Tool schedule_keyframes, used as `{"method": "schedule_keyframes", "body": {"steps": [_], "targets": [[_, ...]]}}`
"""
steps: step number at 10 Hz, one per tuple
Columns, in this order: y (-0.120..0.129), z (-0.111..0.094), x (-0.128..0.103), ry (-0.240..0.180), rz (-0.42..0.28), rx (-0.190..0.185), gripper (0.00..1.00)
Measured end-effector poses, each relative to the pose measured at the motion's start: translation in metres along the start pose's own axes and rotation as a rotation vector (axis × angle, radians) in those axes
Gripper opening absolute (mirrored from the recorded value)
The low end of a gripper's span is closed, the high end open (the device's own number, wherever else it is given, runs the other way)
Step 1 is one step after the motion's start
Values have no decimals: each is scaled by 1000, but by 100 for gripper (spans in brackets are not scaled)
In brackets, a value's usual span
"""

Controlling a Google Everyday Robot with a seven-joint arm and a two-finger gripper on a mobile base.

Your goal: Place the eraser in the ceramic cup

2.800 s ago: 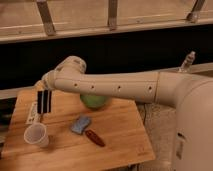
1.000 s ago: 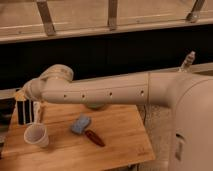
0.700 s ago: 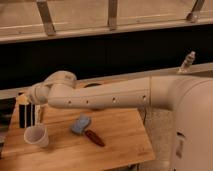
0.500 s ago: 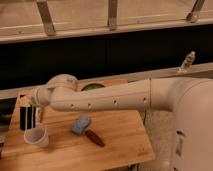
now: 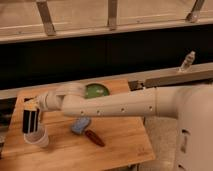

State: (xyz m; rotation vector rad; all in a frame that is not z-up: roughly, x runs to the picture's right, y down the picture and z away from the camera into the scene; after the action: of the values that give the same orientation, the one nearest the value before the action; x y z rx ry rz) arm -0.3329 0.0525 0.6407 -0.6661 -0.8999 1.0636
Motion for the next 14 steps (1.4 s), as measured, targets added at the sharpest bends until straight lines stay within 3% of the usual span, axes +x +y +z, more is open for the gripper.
{"method": "schedule_keyframes", "body": {"steps": [5, 9, 14], "targets": [[-1, -7, 4, -77, -102, -62, 0], [2, -10, 3, -63, -230, -88, 0], [5, -9, 10, -75, -264, -130, 0]]}}
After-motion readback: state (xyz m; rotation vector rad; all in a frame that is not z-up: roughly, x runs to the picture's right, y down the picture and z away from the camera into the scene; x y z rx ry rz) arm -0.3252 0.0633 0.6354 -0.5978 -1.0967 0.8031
